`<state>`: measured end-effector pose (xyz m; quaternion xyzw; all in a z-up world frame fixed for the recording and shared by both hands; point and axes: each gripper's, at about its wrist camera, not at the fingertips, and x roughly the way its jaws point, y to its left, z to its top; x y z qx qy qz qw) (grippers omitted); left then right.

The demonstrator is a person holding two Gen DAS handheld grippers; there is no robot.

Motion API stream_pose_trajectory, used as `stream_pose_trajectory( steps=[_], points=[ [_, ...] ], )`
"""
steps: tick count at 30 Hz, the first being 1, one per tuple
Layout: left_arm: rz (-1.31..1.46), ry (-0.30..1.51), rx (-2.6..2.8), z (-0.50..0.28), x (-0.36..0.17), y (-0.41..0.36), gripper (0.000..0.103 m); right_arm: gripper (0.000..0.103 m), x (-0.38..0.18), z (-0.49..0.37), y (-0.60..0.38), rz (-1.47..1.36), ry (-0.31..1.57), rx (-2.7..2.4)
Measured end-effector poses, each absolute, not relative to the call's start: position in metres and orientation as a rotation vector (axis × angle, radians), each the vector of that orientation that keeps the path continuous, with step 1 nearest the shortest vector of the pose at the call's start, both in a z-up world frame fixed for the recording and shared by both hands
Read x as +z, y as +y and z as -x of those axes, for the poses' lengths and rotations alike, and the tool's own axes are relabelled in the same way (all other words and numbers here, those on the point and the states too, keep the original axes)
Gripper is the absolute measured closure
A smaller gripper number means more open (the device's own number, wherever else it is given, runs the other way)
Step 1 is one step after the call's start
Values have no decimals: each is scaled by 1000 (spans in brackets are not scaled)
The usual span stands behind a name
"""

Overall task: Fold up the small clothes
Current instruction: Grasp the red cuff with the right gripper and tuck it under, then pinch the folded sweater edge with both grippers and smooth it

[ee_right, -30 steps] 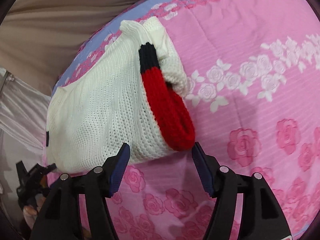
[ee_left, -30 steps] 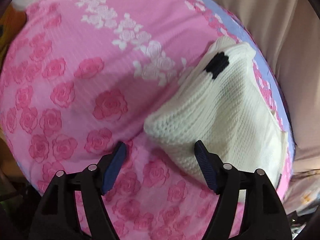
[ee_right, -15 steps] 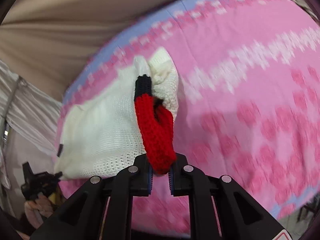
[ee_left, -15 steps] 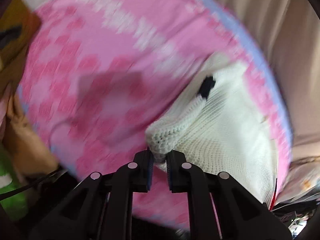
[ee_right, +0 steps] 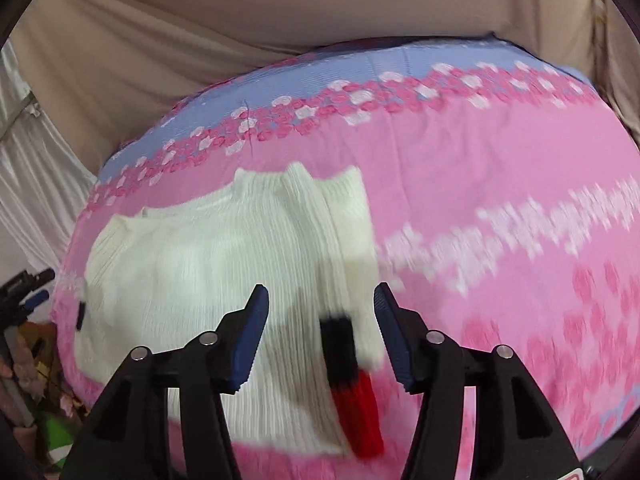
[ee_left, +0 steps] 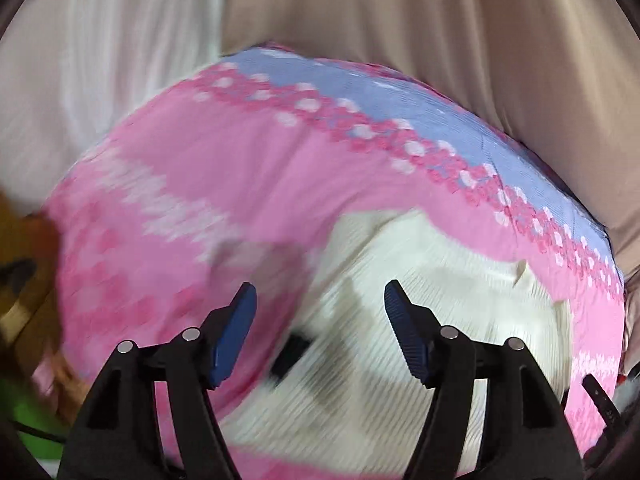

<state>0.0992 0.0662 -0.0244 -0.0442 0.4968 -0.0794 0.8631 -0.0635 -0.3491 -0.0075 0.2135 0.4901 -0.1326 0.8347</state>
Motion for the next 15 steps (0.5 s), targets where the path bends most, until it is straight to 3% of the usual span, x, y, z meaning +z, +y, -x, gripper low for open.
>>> stream_pose_trajectory(
  steps=[3,5,6,7,11,15],
  points=[
    [61,1081,-140,-132,-57,40,42,46,-31,28,-355,-439,1074,-292],
    [58,1140,-140,-148,-77,33,76,48,-49,13,-361,-470,1101,-284],
    [56,1166,-140,-153,-85,33,86,82,-53,8,-363,-488,1110,-265],
    [60,1174,-134,-154,-89,38,92,95,-57,2,-364,-507,1124,-250],
    [72,1149,-120,-161,-87,55,98,97,-34,9,-383,-564,1008,-308],
    [8,1187,-18,-182,-111,65,102,96,-79,11,-412,-622,1085,-391]
  ],
)
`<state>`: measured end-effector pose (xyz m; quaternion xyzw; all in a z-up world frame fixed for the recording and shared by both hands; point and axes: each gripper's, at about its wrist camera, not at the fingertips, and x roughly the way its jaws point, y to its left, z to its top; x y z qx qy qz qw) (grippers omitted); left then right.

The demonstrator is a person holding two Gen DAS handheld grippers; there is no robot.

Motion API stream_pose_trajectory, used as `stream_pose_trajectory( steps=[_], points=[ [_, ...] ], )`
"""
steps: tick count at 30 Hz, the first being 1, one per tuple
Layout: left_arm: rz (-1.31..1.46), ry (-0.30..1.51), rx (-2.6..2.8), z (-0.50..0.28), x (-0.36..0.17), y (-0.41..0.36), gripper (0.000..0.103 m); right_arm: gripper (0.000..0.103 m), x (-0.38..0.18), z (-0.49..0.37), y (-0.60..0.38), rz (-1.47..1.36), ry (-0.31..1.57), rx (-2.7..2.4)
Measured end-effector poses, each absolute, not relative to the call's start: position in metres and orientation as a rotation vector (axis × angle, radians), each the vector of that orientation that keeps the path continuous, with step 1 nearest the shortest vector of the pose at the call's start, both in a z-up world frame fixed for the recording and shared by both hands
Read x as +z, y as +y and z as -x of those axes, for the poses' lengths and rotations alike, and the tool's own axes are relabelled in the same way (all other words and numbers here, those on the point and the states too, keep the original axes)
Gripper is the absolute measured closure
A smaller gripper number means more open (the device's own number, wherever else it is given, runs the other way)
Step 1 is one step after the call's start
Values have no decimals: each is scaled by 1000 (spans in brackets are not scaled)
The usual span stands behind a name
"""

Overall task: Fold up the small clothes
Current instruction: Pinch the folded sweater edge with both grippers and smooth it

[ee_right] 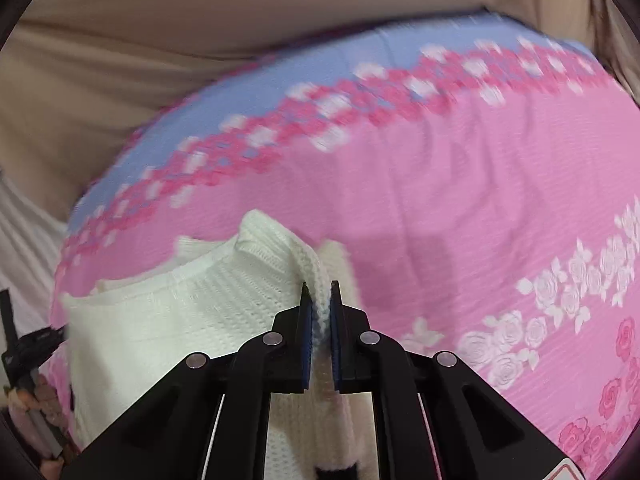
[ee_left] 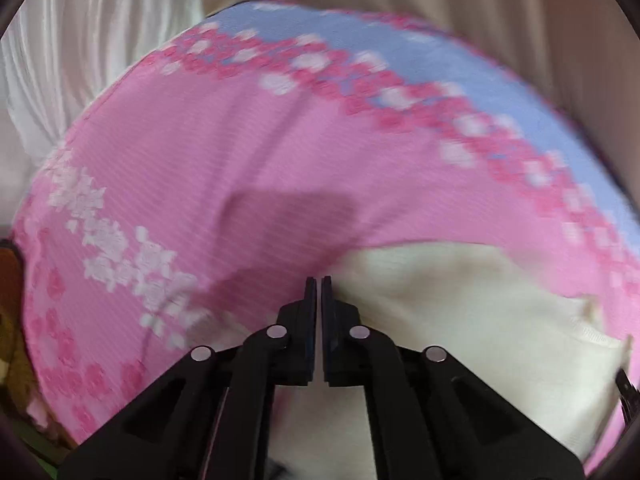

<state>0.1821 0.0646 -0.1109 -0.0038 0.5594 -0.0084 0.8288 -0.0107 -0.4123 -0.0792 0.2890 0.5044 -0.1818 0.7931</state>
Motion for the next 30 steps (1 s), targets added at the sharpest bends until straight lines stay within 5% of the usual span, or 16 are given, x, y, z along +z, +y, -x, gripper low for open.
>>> stream_pose_trajectory(
  steps=[8,9,11,13,17,19,22,30],
  points=[
    [97,1116,-107,-156,-66,75,97,79,-32,36,-389,-603,987,-343],
    [88,1101,-154,-146,-58,68,92,73,-29,42,-382,-595,984,-328],
    [57,1108,-223,-135,-56,50,48,71,-28,48,-370,-571,995,-310],
    [-13,1092,-302,-124,-58,27,42,70,-30,52,-361,-566,1005,-293],
    [-192,1100,-351,-110,-78,-9,45,66,-29,57,-347,-581,1008,-270],
    [-227,1136,-315,-120,-96,-12,70,66,-27,59,-341,-569,1009,-267],
    [-85,1155,-219,-152,-106,14,75,66,-25,66,-338,-570,1008,-278],
    [26,1066,-131,-157,-79,41,71,64,-37,78,-335,-549,1028,-280]
  ],
)
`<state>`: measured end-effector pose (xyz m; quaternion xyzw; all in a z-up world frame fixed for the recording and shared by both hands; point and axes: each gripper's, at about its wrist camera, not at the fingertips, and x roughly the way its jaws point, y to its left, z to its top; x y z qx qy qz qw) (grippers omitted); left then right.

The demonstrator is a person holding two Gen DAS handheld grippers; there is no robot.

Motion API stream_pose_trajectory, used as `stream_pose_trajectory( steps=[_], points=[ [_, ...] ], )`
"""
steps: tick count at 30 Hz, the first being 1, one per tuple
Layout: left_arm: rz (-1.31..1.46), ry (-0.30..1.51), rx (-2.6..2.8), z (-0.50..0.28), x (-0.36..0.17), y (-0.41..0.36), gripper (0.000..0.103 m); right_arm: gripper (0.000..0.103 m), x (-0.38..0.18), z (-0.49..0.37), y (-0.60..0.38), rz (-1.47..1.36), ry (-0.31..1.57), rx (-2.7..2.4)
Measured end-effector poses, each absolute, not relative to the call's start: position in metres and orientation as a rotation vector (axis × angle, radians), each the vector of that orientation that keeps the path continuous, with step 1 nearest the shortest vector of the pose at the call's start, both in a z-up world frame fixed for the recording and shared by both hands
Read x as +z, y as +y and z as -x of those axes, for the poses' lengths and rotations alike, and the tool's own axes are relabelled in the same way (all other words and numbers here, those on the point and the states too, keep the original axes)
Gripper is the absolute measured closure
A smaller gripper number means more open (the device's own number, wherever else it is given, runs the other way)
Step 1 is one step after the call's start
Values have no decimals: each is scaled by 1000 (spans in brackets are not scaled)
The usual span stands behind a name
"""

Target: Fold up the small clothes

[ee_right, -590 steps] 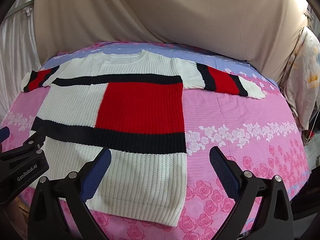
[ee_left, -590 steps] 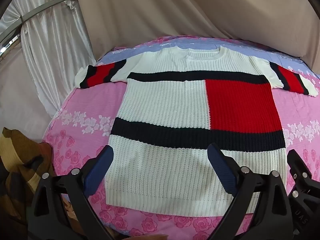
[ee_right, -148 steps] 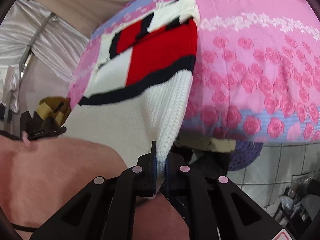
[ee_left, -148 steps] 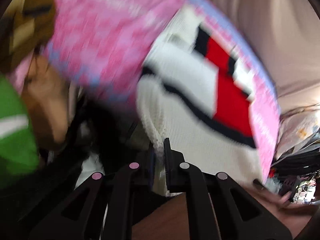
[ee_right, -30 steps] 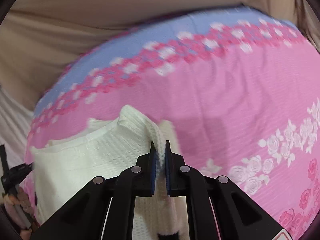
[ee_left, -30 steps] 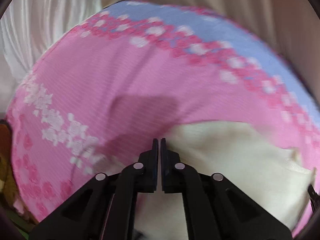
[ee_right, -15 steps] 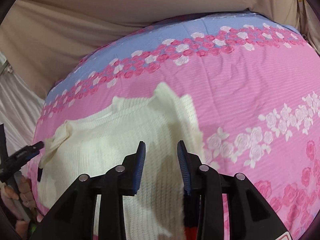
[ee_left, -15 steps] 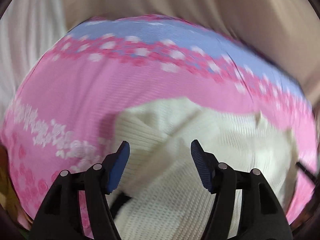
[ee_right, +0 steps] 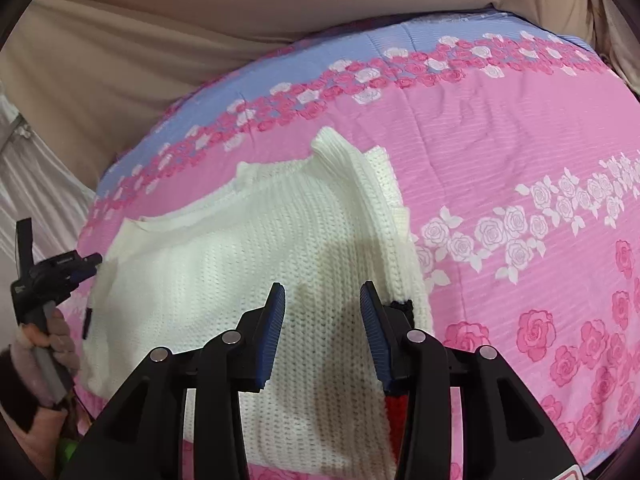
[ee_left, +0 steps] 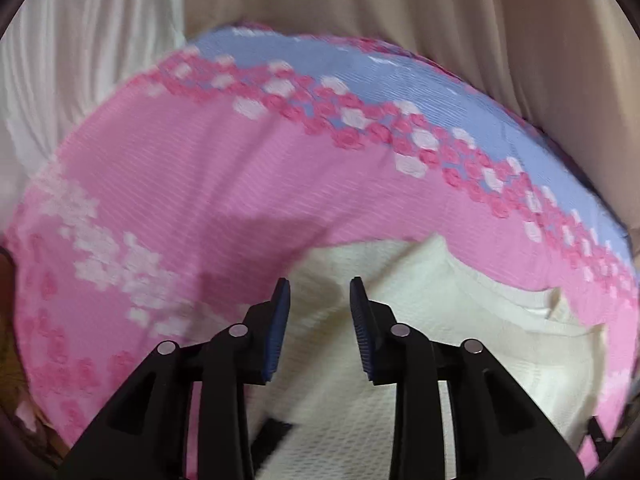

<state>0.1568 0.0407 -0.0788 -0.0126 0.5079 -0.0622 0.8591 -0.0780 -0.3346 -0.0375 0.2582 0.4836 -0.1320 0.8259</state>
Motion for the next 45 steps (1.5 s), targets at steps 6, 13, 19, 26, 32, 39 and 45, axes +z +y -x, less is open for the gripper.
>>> stream_pose_trajectory(
  steps=[6,13,19,26,32,39,45],
  points=[
    [18,1088,-112,-133,-71,65,70,65,-28,86,-326,-447,1041,-282],
    [-9,1109,-115,-85,-60,78,66,59,-26,115,-317,-456,1054,-271],
    [-25,1144,-102,-59,-65,78,65,53,-54,152,-329,-600,1103,-297],
    [-56,1156,-117,-45,-69,62,53,44,-67,155,-328,-719,1101,-260],
    [113,1232,-89,-45,-90,88,49,37,-71,155,-330,-759,1088,-245],
    [291,1256,-55,-48,-104,114,49,35,-83,155,-345,-907,1049,-240],
    [242,1236,6,-40,-98,122,48,35,-84,159,-342,-860,1075,-272]
  ],
)
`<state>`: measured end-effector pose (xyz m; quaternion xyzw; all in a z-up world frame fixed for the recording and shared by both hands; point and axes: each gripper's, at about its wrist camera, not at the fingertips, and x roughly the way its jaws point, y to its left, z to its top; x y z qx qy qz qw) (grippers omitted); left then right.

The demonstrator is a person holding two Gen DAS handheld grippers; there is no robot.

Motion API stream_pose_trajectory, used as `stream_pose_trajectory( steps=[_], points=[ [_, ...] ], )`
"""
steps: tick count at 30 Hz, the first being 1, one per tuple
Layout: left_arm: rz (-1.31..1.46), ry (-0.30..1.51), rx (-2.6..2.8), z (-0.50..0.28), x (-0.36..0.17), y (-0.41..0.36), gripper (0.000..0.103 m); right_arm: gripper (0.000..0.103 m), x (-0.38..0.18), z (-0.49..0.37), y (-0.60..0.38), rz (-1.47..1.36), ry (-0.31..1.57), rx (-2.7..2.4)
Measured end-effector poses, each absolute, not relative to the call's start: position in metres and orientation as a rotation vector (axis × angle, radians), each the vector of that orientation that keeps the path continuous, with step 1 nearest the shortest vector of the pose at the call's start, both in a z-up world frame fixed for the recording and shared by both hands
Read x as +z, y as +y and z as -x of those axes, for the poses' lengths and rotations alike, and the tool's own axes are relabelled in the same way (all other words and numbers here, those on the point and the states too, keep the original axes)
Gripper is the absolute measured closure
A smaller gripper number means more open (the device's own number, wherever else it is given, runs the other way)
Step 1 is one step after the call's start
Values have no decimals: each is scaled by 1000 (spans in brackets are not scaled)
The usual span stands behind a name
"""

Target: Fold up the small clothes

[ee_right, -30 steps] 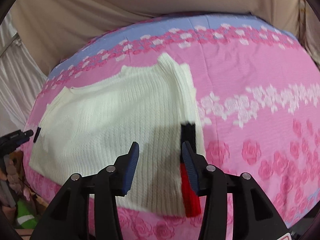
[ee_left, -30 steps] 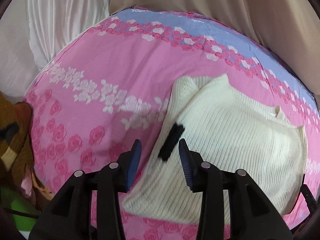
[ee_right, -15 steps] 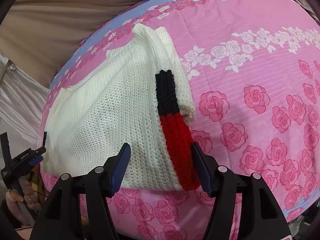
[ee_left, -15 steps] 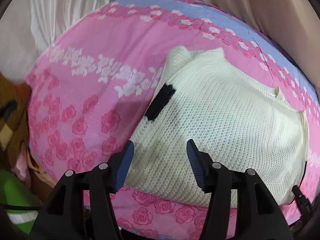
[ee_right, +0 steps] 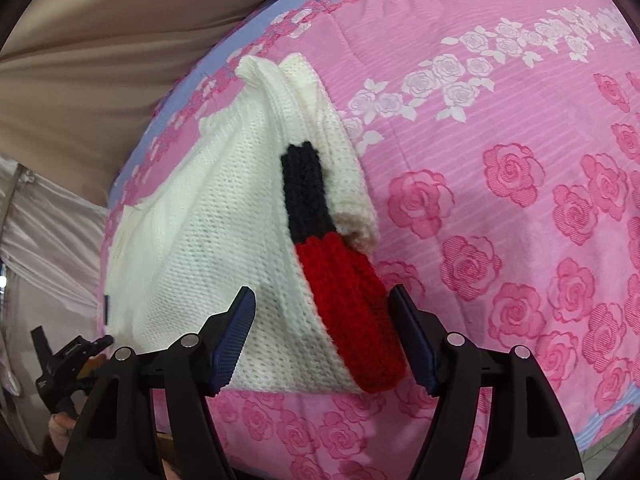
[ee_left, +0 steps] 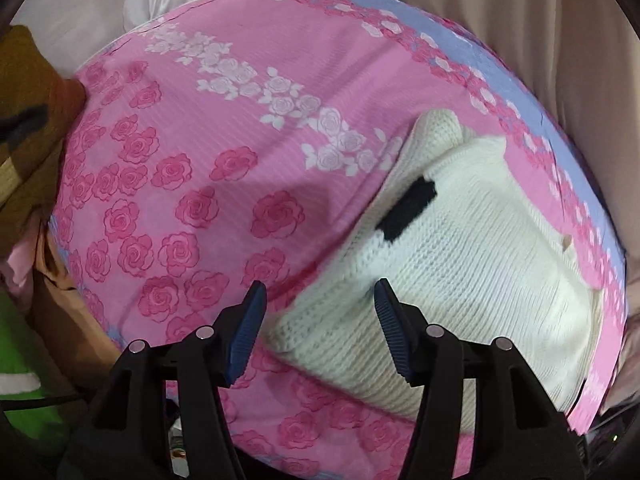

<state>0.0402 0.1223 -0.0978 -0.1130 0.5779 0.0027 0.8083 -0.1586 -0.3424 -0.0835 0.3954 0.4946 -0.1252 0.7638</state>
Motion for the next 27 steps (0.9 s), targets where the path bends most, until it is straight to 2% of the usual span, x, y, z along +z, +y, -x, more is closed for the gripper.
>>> stream_pose_trajectory(
  steps=[2,5,7,8,9,11,17,19,22,24,25,27],
  points=[
    [239,1296,-21,-37,-112,122,43,35,-84,160,-341,-842,1075,-270],
    [287,1338,-43,-36,-128,126,43,32,-84,152,-335,-836,1079,-245],
    [266,1316,-57,-39,-127,121,45,54,-86,146,-332,-856,1077,-201],
    [262,1310,-66,-41,-127,119,55,85,-90,143,-330,-869,1090,-193],
    [269,1314,-82,-43,-126,118,61,85,-91,141,-331,-889,1089,-192],
    [296,1333,-124,-47,-121,116,86,88,-75,141,-332,-872,1056,-196],
    [288,1358,-192,-27,-81,127,88,92,-13,168,-343,-767,1043,-210],
    [251,1394,-186,-17,-84,131,88,92,-15,181,-343,-725,1092,-229],
    [232,1484,-134,-8,-123,134,85,91,-56,195,-339,-722,1201,-227],
    [240,1480,-108,-5,-128,134,83,87,-78,196,-335,-727,1245,-252],
    [220,1462,-103,-4,-122,131,83,78,-74,197,-337,-737,1224,-272],
    [152,1370,-113,-3,-89,123,82,68,-57,196,-343,-733,1172,-327]
  ],
)
